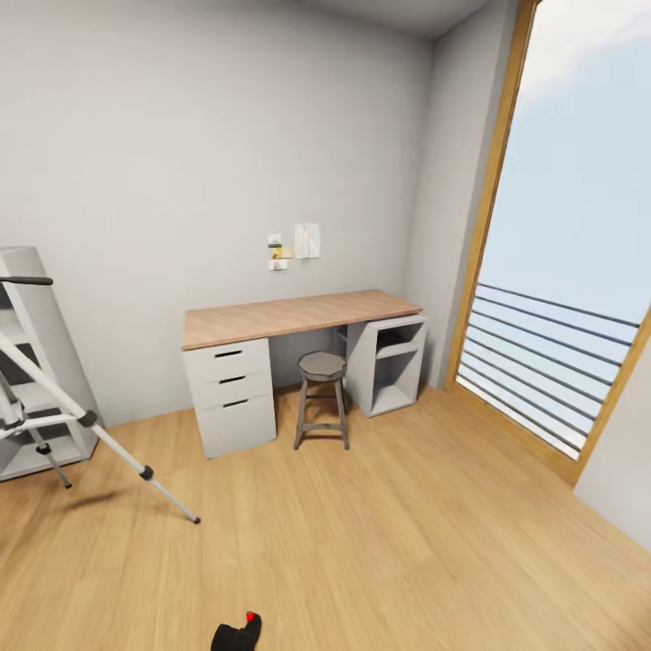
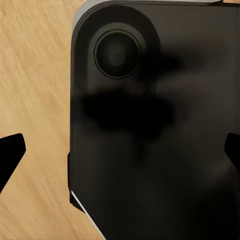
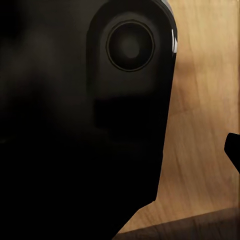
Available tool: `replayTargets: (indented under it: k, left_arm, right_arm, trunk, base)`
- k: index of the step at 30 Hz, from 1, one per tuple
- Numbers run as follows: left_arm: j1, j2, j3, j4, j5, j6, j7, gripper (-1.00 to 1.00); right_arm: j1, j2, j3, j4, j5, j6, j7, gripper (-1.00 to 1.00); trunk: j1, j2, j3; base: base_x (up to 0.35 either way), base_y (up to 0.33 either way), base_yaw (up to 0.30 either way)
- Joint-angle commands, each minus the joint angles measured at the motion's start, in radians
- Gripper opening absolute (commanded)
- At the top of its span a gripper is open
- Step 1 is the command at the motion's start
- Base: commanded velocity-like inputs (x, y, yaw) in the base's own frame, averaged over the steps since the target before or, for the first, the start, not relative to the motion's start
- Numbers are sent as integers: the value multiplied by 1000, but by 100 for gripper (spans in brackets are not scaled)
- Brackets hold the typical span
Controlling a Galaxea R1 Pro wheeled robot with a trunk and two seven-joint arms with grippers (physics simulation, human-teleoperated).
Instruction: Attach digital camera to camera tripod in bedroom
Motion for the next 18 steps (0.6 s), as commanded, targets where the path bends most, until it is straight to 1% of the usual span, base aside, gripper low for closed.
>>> replayTargets:
  k: [1,5,9,18]
  left_arm:
    - [0,0,1,-1,7,-1,0,100]
    - [0,0,1,-1,6,-1,0,100]
    - [0,0,2,-1,6,-2,0,100]
    - [0,0,2,-1,6,-2,0,100]
  right_arm:
    - [0,0,4,0,2,-1,0,100]
    - [0,0,4,0,2,-4,0,100]
    - [0,0,4,0,1,-11,-1,100]
    - [0,0,5,0,2,-25,-1,100]
  trunk:
    - [0,0,-1]
    - [0,0,-1]
    - [0,0,-1]
    - [0,0,-1]
  base:
    - [190,0,0]
    - [254,26,0]
    - [294,90,0]
    - [298,178,0]
